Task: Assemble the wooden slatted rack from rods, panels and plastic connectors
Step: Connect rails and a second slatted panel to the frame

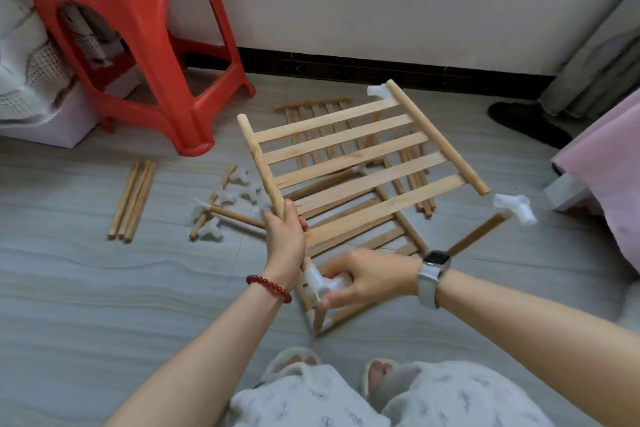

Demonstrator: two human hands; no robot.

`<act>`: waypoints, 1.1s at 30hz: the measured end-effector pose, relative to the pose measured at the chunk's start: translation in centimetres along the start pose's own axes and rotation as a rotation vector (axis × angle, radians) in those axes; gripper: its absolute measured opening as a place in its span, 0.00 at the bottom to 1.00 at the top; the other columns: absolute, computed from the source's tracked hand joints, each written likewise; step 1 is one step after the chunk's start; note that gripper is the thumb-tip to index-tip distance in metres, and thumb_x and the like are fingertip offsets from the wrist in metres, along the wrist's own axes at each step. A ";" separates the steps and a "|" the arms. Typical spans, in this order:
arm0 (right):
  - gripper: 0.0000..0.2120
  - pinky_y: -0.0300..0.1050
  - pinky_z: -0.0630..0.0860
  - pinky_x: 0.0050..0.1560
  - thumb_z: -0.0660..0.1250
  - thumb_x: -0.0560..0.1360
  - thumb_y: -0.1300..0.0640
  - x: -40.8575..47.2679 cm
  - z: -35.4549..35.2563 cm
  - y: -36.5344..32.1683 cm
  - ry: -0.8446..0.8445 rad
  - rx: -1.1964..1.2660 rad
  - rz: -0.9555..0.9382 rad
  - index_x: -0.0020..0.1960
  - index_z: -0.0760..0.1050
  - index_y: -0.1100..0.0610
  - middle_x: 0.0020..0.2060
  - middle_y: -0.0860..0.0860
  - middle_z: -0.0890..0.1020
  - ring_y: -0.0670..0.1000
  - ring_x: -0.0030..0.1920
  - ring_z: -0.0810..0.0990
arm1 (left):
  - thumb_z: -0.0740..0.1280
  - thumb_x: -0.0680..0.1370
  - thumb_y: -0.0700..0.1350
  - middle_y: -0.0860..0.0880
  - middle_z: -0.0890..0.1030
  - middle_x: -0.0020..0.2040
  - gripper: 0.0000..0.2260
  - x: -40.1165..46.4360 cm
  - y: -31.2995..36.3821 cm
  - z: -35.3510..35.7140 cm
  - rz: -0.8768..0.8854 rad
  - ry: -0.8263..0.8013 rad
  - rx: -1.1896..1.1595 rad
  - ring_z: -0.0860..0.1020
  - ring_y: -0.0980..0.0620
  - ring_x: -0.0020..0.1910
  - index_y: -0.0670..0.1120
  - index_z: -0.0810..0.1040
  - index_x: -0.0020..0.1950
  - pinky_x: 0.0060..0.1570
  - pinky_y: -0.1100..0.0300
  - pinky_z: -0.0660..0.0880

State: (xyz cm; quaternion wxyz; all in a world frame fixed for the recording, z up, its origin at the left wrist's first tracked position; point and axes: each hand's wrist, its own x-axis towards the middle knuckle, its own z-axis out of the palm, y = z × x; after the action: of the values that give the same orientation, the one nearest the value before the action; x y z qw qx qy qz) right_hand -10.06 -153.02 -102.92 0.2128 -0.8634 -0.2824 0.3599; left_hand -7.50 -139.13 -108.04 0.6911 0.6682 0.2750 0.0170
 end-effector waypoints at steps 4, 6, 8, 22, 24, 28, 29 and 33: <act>0.12 0.44 0.67 0.35 0.65 0.73 0.44 -2.3 0.1 2.1 0.121 -0.002 0.066 0.42 0.72 0.53 0.36 0.50 0.76 0.47 0.33 0.70 | 0.54 0.81 0.54 0.53 0.74 0.36 0.11 -1.0 0.2 3.1 0.029 0.008 0.039 0.72 0.59 0.32 0.47 0.65 0.55 0.26 0.69 0.66; 0.13 0.48 0.69 0.36 0.64 0.73 0.45 -3.5 0.4 3.0 0.196 -0.041 0.107 0.46 0.72 0.56 0.38 0.52 0.77 0.51 0.36 0.73 | 0.54 0.81 0.54 0.54 0.74 0.37 0.11 -1.7 0.3 4.7 0.025 -0.004 0.046 0.72 0.59 0.34 0.46 0.64 0.55 0.29 0.65 0.66; 0.14 0.48 0.70 0.37 0.64 0.72 0.45 -5.0 0.9 4.2 0.284 -0.076 0.148 0.48 0.71 0.57 0.40 0.52 0.76 0.53 0.39 0.74 | 0.55 0.81 0.52 0.54 0.75 0.39 0.11 -2.6 0.1 6.0 0.005 -0.034 0.033 0.73 0.59 0.37 0.46 0.63 0.56 0.32 0.63 0.65; 0.17 0.40 0.64 0.34 0.49 0.74 0.53 -10.5 9.2 9.4 1.278 0.216 0.287 0.41 0.72 0.61 0.38 0.48 0.70 0.46 0.33 0.68 | 0.66 0.76 0.38 0.46 0.75 0.42 0.13 -10.4 -3.1 9.2 -0.135 -0.330 -0.298 0.80 0.55 0.30 0.49 0.65 0.53 0.32 0.59 0.78; 0.10 0.39 0.65 0.35 0.51 0.75 0.58 -10.4 9.1 9.7 1.360 0.367 0.301 0.41 0.70 0.58 0.35 0.47 0.70 0.43 0.33 0.68 | 0.67 0.75 0.35 0.46 0.77 0.42 0.20 -10.8 -2.8 9.6 -0.193 -0.381 -0.367 0.83 0.51 0.35 0.45 0.63 0.62 0.37 0.55 0.81; 0.08 0.45 0.73 0.30 0.51 0.74 0.58 -10.0 9.0 9.5 1.519 0.827 0.302 0.41 0.67 0.52 0.35 0.48 0.70 0.50 0.34 0.70 | 0.67 0.75 0.34 0.45 0.80 0.44 0.24 -11.8 -2.8 10.1 -0.275 -0.432 -0.440 0.84 0.49 0.43 0.45 0.62 0.67 0.46 0.51 0.81; 0.08 0.46 0.71 0.30 0.51 0.74 0.58 -10.0 8.9 9.5 1.548 0.881 0.290 0.41 0.67 0.52 0.34 0.49 0.70 0.52 0.34 0.70 | 0.67 0.75 0.35 0.45 0.81 0.45 0.23 -11.8 -2.8 10.1 -0.289 -0.446 -0.449 0.84 0.49 0.44 0.45 0.64 0.67 0.45 0.53 0.81; 0.08 0.47 0.67 0.34 0.51 0.75 0.58 -9.9 8.7 10.1 1.580 0.914 0.294 0.40 0.67 0.52 0.33 0.49 0.70 0.52 0.34 0.69 | 0.67 0.75 0.35 0.48 0.84 0.41 0.18 -11.3 -3.1 10.2 -0.362 -0.510 -0.508 0.83 0.49 0.48 0.46 0.70 0.62 0.41 0.57 0.80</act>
State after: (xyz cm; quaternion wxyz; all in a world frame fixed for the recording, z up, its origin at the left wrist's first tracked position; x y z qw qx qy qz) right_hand -18.88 -165.48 -109.38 0.6158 -0.7174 0.2268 -0.2339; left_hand -14.06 -153.26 -107.33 0.8722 0.3996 0.1950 -0.2039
